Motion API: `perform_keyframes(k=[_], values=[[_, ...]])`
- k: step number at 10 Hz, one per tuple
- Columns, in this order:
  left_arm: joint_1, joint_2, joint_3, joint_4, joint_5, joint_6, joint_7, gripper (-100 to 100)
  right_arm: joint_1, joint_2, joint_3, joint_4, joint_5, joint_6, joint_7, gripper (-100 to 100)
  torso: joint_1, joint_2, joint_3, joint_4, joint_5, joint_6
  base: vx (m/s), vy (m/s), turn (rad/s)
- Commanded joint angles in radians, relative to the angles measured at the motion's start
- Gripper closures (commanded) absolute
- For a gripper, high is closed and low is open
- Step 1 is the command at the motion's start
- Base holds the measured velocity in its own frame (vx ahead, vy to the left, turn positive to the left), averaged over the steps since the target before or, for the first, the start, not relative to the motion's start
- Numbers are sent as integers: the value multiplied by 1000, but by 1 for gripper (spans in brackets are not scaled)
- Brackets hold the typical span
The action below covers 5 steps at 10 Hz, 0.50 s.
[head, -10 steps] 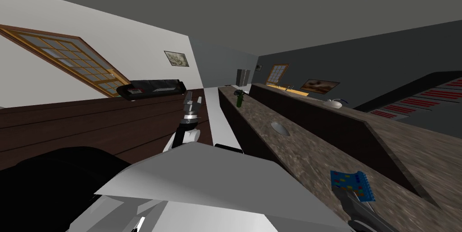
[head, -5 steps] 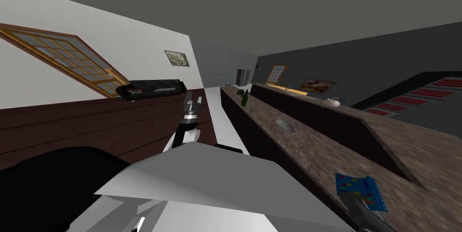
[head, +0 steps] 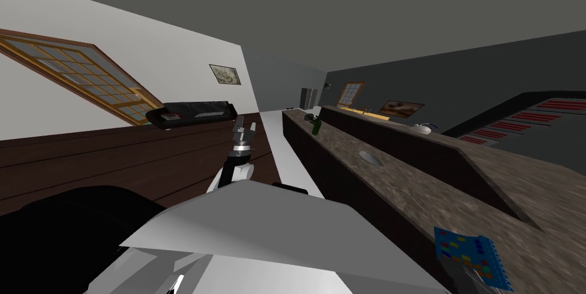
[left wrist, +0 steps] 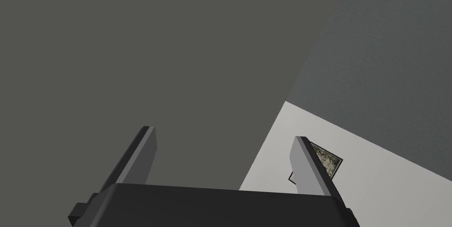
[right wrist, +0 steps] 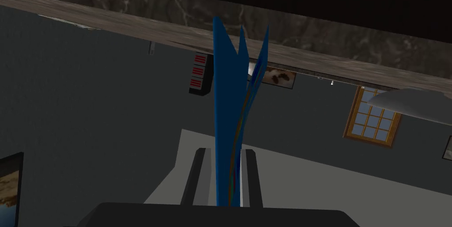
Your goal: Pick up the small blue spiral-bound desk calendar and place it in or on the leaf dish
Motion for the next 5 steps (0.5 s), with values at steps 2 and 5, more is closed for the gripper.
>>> perform_keyframes(k=[2,5], values=[[0,0,0,0,0,0,0,0,13,1,-9,-6,-26,34,14,100,1,-2,-1,0,0,0,26,216,-28],[1,0,0,0,0,0,0,0,5,6,-23,-30,-10,47,8,100,-12,-24,-13,-4,0,-5,245,26,69]])
